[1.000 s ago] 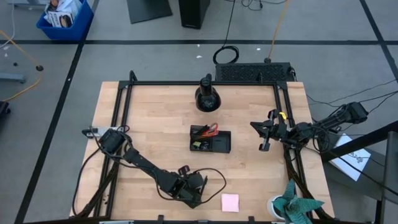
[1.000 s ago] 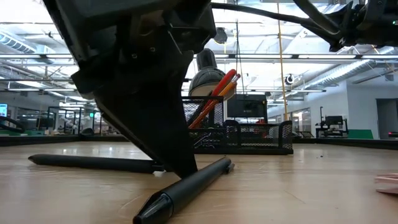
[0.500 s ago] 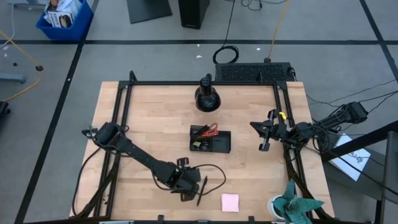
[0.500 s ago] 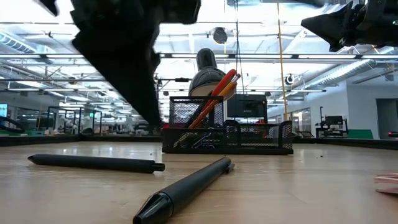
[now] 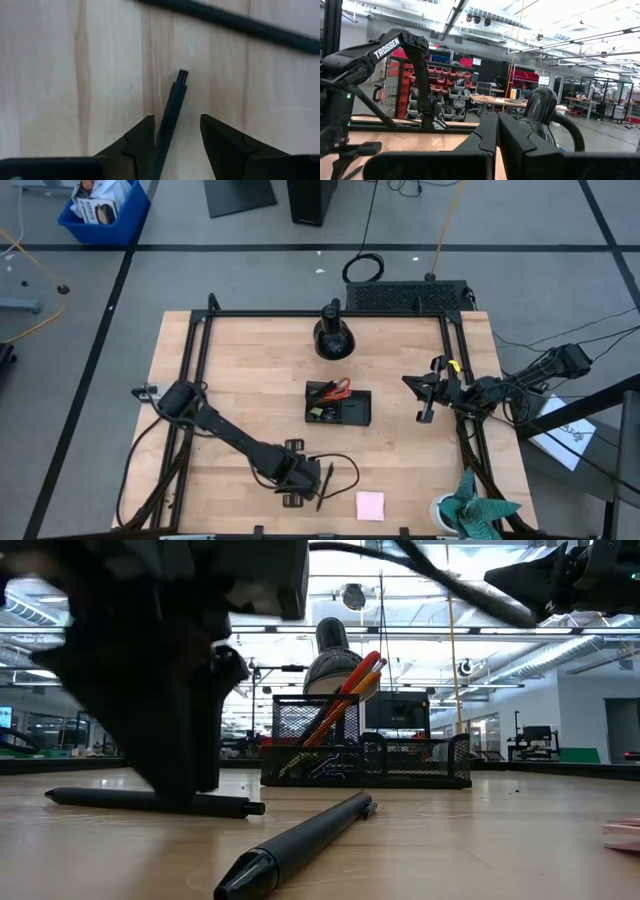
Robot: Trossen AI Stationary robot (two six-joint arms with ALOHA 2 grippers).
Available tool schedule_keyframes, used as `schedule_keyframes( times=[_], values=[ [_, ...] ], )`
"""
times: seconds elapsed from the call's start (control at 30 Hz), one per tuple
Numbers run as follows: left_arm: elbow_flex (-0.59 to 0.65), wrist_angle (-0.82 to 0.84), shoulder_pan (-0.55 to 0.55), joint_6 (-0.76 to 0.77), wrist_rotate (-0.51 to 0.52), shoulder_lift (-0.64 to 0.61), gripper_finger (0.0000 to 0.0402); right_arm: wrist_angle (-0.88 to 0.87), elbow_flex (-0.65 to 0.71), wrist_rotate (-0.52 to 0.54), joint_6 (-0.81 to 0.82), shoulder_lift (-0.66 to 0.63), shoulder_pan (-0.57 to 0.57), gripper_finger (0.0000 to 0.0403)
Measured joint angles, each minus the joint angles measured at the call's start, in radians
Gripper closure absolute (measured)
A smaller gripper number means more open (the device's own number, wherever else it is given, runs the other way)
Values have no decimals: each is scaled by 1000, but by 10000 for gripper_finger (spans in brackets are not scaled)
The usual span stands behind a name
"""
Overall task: Pick and place office supplies into organizer
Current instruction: Put the black pen into the black desk organizer
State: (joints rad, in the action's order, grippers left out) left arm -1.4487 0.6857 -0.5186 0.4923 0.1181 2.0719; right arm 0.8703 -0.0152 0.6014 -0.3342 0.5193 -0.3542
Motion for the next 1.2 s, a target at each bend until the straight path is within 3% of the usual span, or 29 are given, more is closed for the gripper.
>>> schedule_keyframes(
  times=[0.33,0.43,0.67,0.77,0.9,1.07,1.2],
  values=[
    [-6,-9,2,-19,3,50,244,0,0,0,1,0,0,394],
    [-5,-12,1,-20,1,54,272,0,0,0,0,0,0,394],
    [-5,-14,-2,-47,-8,56,380,0,0,0,1,0,0,394],
    [-5,-15,-1,-47,13,56,387,0,0,0,1,0,0,394],
    [-4,-15,-4,-65,115,54,377,0,0,0,1,0,0,394],
    [7,13,13,-123,342,31,394,0,0,0,1,0,0,394],
    [3,-43,44,-195,463,-41,390,0,0,0,1,0,0,394]
  ],
)
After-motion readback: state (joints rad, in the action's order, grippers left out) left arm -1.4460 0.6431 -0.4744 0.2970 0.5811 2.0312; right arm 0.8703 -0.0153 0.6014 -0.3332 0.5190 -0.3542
